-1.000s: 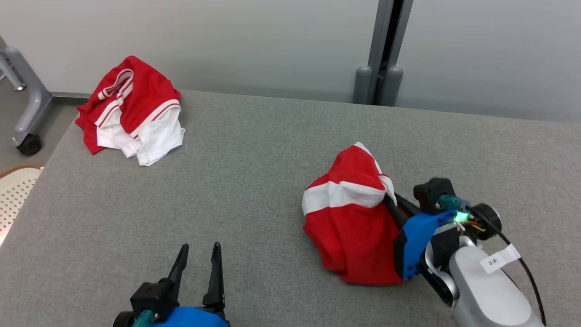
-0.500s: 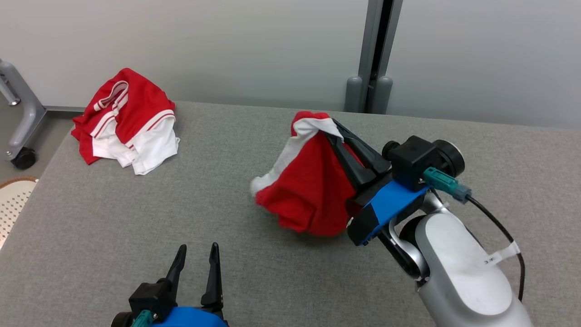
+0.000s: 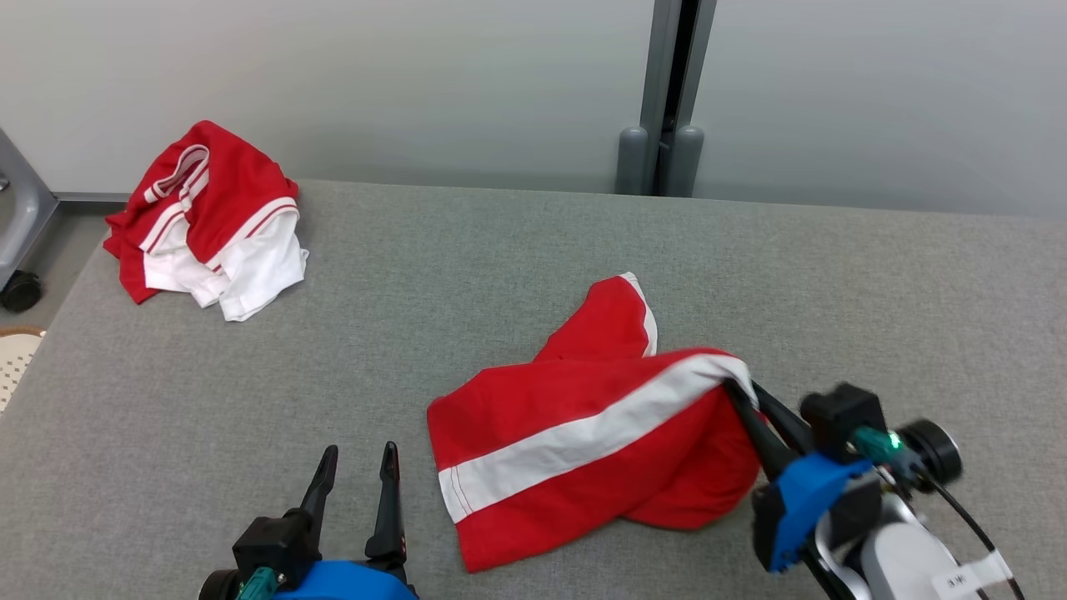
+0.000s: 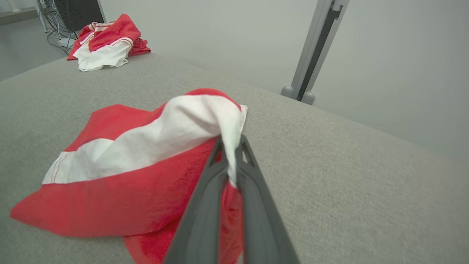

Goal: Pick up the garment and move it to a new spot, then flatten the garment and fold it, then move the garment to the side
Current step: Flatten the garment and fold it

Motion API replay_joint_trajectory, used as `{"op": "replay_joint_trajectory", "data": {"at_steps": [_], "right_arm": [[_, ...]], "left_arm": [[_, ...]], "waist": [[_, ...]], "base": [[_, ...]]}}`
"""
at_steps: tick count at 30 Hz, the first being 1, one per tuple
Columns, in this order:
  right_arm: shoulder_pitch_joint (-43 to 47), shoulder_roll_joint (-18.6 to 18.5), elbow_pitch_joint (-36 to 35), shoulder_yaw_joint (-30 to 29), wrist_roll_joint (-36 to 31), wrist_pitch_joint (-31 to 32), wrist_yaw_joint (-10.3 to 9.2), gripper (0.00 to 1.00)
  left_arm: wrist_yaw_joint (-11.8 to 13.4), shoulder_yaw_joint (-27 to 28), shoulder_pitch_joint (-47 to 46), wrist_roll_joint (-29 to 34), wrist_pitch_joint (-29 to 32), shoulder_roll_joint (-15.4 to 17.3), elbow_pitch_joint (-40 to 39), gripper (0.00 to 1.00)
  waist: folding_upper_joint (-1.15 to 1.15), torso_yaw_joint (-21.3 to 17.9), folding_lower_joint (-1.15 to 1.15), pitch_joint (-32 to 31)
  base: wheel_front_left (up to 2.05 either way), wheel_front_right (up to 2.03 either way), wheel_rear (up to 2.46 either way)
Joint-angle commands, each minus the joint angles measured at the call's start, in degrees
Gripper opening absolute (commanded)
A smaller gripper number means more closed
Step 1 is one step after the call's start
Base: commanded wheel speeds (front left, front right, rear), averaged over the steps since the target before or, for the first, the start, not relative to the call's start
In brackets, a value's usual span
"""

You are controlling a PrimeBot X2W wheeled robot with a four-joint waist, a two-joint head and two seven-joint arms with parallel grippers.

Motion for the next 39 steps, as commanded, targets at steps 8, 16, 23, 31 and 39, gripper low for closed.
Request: {"op": "replay_joint_trajectory", "data": {"at_steps": [8,16,23,31,39], "right_arm": [[6.42,1.12,6.81,-8.16,-3.92,-3.99,-0.01,0.00],[7.70,3.25,11.63,-15.15,-7.31,-9.48,-0.01,1.00],[8.51,4.49,12.20,-19.19,-8.62,-12.47,-0.01,1.00],[8.89,5.10,8.16,-18.59,-5.26,-13.32,-0.01,1.00],[7.66,4.84,7.60,-23.47,-6.89,-8.92,-0.01,1.00]], "left_arm": [[-0.32,-0.21,-1.31,0.50,-0.17,-0.05,0.31,1.00],[-0.54,-1.26,-1.58,0.31,-0.17,-0.05,0.60,1.00],[-0.76,-2.81,-1.17,0.12,-0.17,-0.06,0.58,1.00],[-0.50,-4.10,-0.73,0.08,-0.17,-0.05,0.16,1.00],[-0.48,-4.40,-0.38,0.41,-0.17,-0.05,0.12,1.00]], "waist": [[0.00,-0.64,0.00,0.41],[0.00,-0.56,0.00,-0.10],[0.00,-0.80,0.00,-1.33],[0.00,-1.14,0.00,-2.63],[0.00,-0.87,0.00,-2.57]], "base": [[0.00,0.00,0.00],[0.00,0.00,0.00],[0.00,0.00,0.00],[0.00,0.00,0.00],[0.00,0.00,0.00]]}}
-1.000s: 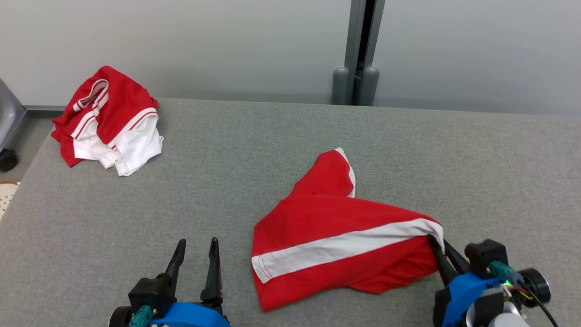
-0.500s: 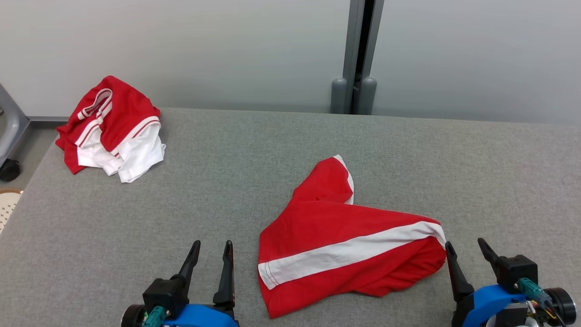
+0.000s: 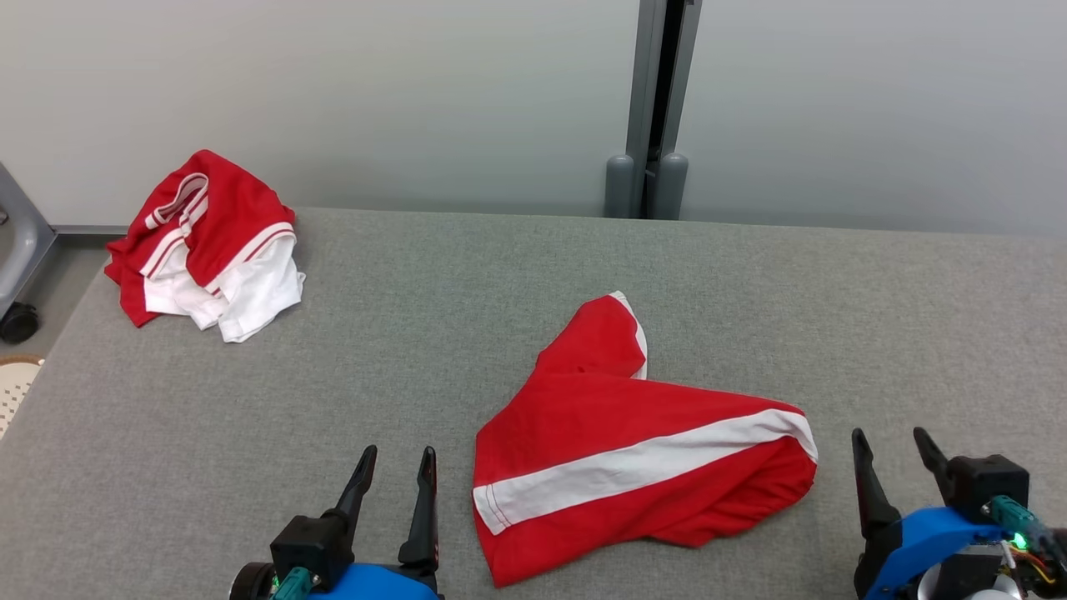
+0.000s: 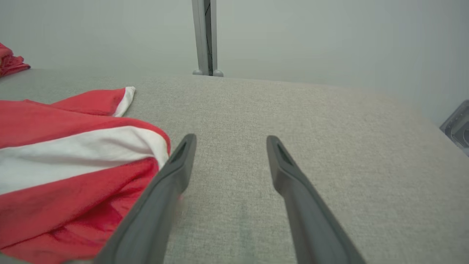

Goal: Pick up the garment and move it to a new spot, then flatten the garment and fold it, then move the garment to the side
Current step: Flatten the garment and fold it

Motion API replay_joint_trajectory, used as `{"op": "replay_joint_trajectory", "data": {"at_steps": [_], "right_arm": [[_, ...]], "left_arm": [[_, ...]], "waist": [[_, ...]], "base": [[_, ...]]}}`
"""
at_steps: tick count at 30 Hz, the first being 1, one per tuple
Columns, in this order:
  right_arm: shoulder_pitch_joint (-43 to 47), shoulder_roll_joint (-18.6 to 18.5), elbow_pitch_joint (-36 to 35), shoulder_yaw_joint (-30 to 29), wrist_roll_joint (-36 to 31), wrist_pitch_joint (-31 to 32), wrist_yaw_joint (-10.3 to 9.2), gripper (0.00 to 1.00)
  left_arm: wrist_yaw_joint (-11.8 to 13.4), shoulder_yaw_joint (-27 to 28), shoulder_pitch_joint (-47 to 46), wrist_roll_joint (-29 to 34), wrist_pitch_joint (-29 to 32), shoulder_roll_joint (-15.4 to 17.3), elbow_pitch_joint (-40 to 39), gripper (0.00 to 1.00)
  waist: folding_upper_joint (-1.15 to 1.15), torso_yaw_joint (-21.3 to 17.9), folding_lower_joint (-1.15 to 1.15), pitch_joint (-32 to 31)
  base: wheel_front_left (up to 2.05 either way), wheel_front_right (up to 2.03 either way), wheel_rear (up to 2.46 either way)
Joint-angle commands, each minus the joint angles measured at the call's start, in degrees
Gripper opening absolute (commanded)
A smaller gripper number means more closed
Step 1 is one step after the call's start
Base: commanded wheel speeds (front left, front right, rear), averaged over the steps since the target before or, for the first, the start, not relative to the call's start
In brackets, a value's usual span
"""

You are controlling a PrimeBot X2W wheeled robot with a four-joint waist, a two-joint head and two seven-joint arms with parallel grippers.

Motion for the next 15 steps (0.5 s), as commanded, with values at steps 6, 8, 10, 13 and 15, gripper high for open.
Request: {"op": "replay_joint_trajectory", "data": {"at_steps": [6,8,10,13,15], "right_arm": [[-3.87,-0.81,6.64,2.31,0.34,2.25,0.01,1.00],[-4.85,-0.72,8.34,3.80,1.47,2.37,0.01,1.00],[-5.39,-0.69,9.73,5.67,2.76,2.74,0.01,1.00],[-5.58,-1.16,11.27,8.54,4.53,3.28,0.01,1.00],[-5.60,-1.41,12.22,9.85,5.52,3.39,0.01,1.00]], "left_arm": [[-0.14,0.01,-0.80,0.49,-0.16,-0.03,0.12,1.00],[-0.17,0.05,-1.00,0.59,-0.16,-0.03,0.25,1.00],[-0.08,0.20,-1.16,0.66,-0.16,-0.03,0.27,1.00],[-0.02,0.42,-1.33,0.73,-0.16,-0.03,0.34,1.00],[0.00,0.54,-1.39,0.74,-0.16,-0.03,0.41,1.00]], "waist": [[0.00,0.81,0.00,1.28],[0.00,1.20,0.00,1.62],[0.00,1.54,0.00,1.86],[0.00,1.90,0.00,2.17],[0.00,2.08,0.00,2.30]], "base": [[0.00,0.00,0.00],[0.00,0.00,0.00],[0.00,0.00,0.00],[0.00,0.00,0.00],[0.00,0.00,0.00]]}}
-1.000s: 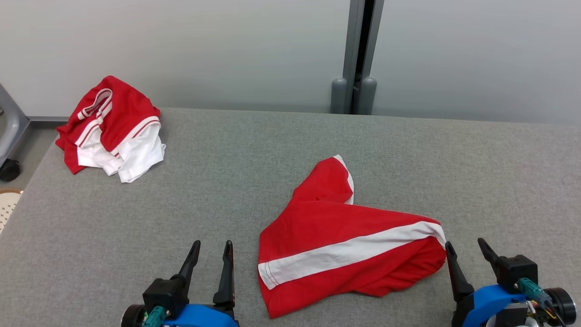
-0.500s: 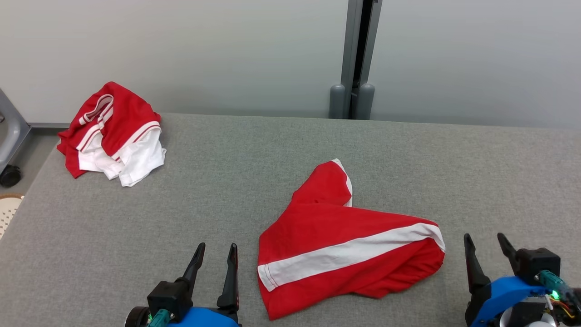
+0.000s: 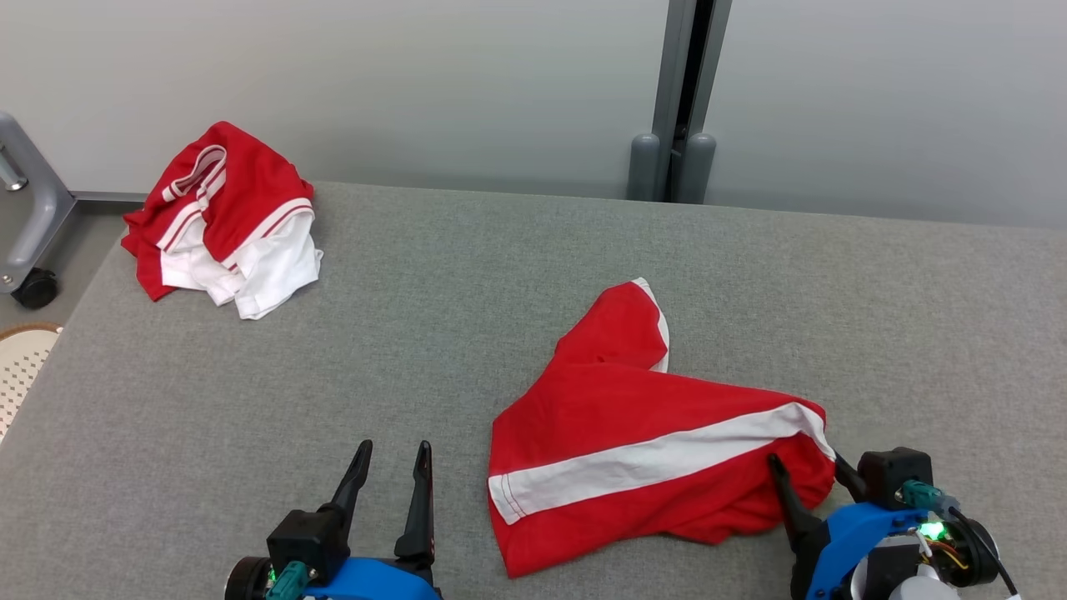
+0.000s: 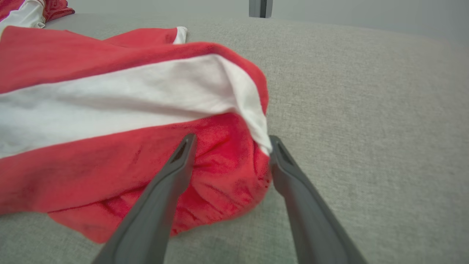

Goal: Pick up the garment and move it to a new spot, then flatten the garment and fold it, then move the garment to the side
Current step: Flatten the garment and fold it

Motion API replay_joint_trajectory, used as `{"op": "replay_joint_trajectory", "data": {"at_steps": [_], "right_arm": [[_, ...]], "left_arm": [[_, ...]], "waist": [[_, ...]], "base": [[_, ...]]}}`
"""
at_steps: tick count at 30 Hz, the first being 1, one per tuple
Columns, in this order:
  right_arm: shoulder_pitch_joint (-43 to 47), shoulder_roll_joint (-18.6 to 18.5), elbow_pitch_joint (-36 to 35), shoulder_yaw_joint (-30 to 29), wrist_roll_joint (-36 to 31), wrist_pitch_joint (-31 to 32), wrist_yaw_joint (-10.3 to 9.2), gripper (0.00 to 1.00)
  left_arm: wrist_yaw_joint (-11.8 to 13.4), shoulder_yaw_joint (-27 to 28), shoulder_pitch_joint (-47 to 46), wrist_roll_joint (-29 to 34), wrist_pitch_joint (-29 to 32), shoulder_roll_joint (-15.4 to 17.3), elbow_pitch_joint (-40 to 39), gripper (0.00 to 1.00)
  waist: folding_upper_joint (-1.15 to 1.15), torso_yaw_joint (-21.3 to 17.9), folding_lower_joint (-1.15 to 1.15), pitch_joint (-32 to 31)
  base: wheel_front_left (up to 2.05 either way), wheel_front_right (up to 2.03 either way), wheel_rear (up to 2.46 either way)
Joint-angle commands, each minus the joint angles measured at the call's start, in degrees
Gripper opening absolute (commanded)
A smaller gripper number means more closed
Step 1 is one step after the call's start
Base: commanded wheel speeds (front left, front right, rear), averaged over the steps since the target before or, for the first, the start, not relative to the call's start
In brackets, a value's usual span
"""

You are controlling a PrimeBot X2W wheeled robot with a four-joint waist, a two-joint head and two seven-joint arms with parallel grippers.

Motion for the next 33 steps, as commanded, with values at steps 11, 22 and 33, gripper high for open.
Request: {"op": "replay_joint_trajectory", "data": {"at_steps": [11,22,33], "right_arm": [[-2.61,-1.41,4.73,3.45,3.69,0.14,0.01,0.20],[-5.24,-4.70,4.04,-4.05,-6.34,-4.68,0.01,0.00],[-3.23,-1.08,3.16,-10.45,-12.53,-6.41,0.00,0.11]], "left_arm": [[0.12,0.88,-1.09,0.50,-0.16,-0.04,-0.22,1.00],[0.19,0.54,-1.37,-0.45,-0.15,-0.04,-0.09,1.00],[-2.44,-5.66,-1.15,-4.91,0.60,-0.03,0.95,1.00]], "waist": [[0.00,0.07,0.00,0.72],[0.00,-0.81,0.00,1.18],[0.00,-1.16,0.00,1.98]], "base": [[0.00,0.00,0.00],[0.00,0.00,0.00],[0.00,0.00,0.00]]}}
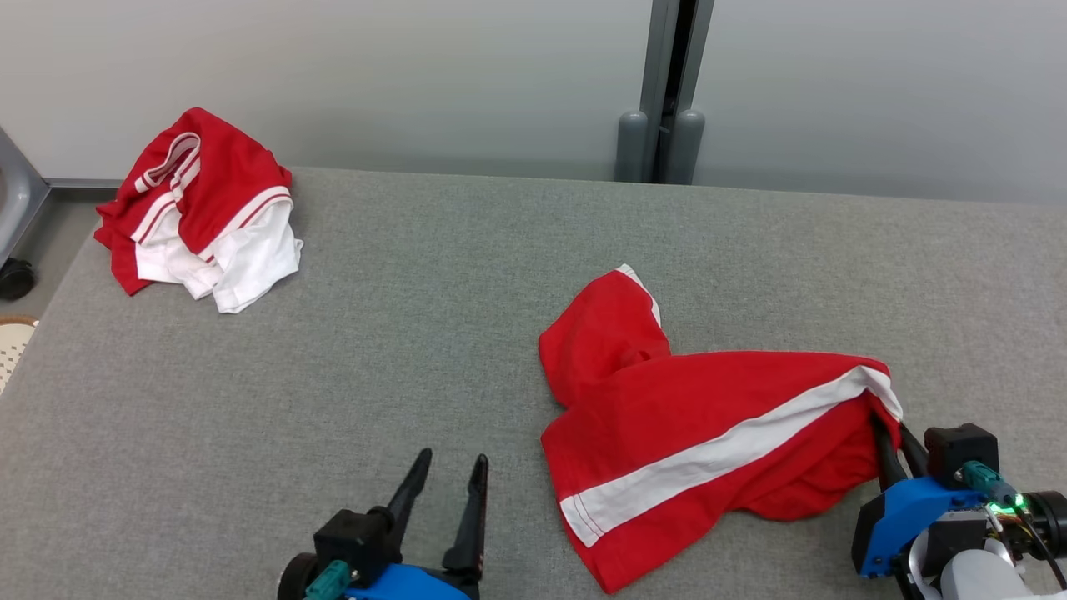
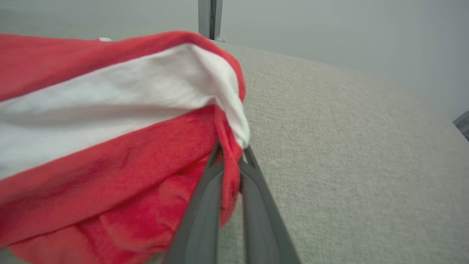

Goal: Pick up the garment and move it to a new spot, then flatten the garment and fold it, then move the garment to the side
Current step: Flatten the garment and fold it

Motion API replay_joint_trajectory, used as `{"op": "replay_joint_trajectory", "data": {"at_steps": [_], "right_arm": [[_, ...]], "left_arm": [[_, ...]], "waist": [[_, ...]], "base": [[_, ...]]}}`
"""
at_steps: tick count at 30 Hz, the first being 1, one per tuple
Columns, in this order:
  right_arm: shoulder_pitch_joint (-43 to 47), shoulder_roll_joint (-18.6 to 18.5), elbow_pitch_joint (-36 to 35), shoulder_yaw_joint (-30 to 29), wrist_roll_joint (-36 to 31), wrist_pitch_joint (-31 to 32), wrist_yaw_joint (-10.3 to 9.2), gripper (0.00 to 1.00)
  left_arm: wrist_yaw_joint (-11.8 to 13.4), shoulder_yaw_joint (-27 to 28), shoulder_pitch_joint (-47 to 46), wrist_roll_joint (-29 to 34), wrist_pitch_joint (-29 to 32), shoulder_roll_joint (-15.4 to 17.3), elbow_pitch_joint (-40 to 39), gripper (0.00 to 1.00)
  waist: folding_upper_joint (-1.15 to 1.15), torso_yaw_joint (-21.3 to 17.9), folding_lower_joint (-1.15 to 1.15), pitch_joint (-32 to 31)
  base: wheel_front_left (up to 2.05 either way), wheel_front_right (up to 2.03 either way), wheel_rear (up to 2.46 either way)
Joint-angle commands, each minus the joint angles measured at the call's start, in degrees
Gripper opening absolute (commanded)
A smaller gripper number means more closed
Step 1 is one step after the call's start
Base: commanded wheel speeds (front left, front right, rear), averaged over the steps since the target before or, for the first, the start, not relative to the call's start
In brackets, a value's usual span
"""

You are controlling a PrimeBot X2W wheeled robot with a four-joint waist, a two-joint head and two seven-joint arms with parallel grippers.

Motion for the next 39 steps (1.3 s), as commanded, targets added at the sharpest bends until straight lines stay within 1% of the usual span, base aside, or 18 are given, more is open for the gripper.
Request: {"op": "replay_joint_trajectory", "data": {"at_steps": [1,2,5,8,13,17,22,23,26,32,39], "right_arm": [[0.33,0.25,-0.25,-0.61,-0.29,-0.90,-0.01,0.48],[0.30,0.46,-0.33,-1.06,-0.58,-1.33,-0.01,1.00],[0.35,0.92,-0.73,-2.41,-1.03,-2.60,-0.01,1.00],[0.58,1.36,-1.85,-3.51,-0.42,-3.66,-0.01,1.00],[1.12,1.88,-5.91,-4.29,0.15,-4.57,-0.01,1.00],[1.57,2.16,-9.90,-3.52,0.82,-4.48,-0.01,1.00],[2.17,2.24,-14.03,-2.06,2.18,-3.36,-0.01,1.00],[2.30,2.24,-14.67,-1.88,2.44,-3.08,-0.01,1.00],[2.83,2.28,-16.15,-1.59,3.10,-2.26,-0.01,1.00],[3.67,2.29,-17.78,-1.37,4.13,-1.41,-0.01,1.00],[4.17,2.29,-18.42,-1.03,4.74,-1.12,-0.01,1.00]], "left_arm": [[-0.37,-1.09,-0.38,-0.43,0.29,-0.01,0.21,1.00],[-0.61,-2.02,-0.61,-0.82,0.38,0.00,0.36,1.00],[-0.95,-4.95,-1.12,-1.88,1.11,-0.02,0.84,1.00],[-1.66,-8.33,-1.26,-4.20,2.97,-0.02,1.01,1.00],[-2.43,-14.24,-2.10,-8.16,7.21,-0.01,1.81,1.00],[-2.63,-17.22,-3.88,-10.05,8.83,0.02,3.96,1.00],[-2.40,-17.73,-5.89,-13.51,8.38,-0.01,7.08,1.00],[-1.50,-17.42,-5.94,-14.60,8.32,0.02,7.86,1.00],[-0.43,-17.57,-6.49,-16.37,7.86,0.00,9.23,1.00],[-0.78,-19.55,-7.86,-17.00,6.21,-0.02,10.35,1.00],[-0.16,-21.27,-9.03,-16.89,4.23,0.01,9.05,1.00]], "waist": [[0.00,0.01,0.00,0.06],[0.00,0.00,0.00,0.09],[0.00,-0.03,0.00,0.01],[0.00,-0.19,0.00,-0.18],[0.00,-1.20,0.00,-0.06],[0.00,-2.65,0.00,0.53],[0.00,-4.31,0.00,1.30],[0.00,-4.55,0.00,1.41],[0.00,-4.99,0.00,1.73],[0.00,-5.00,0.00,2.11],[0.00,-4.96,0.00,1.99]], "base": [[0.00,0.00,0.00],[0.00,0.00,0.00],[0.00,0.00,0.00],[0.00,0.00,0.00],[0.00,0.00,0.00],[0.00,0.00,0.00],[0.00,0.00,0.00],[0.00,0.00,0.00],[0.00,0.00,0.00],[0.00,0.00,0.00],[0.00,0.00,0.00]]}}
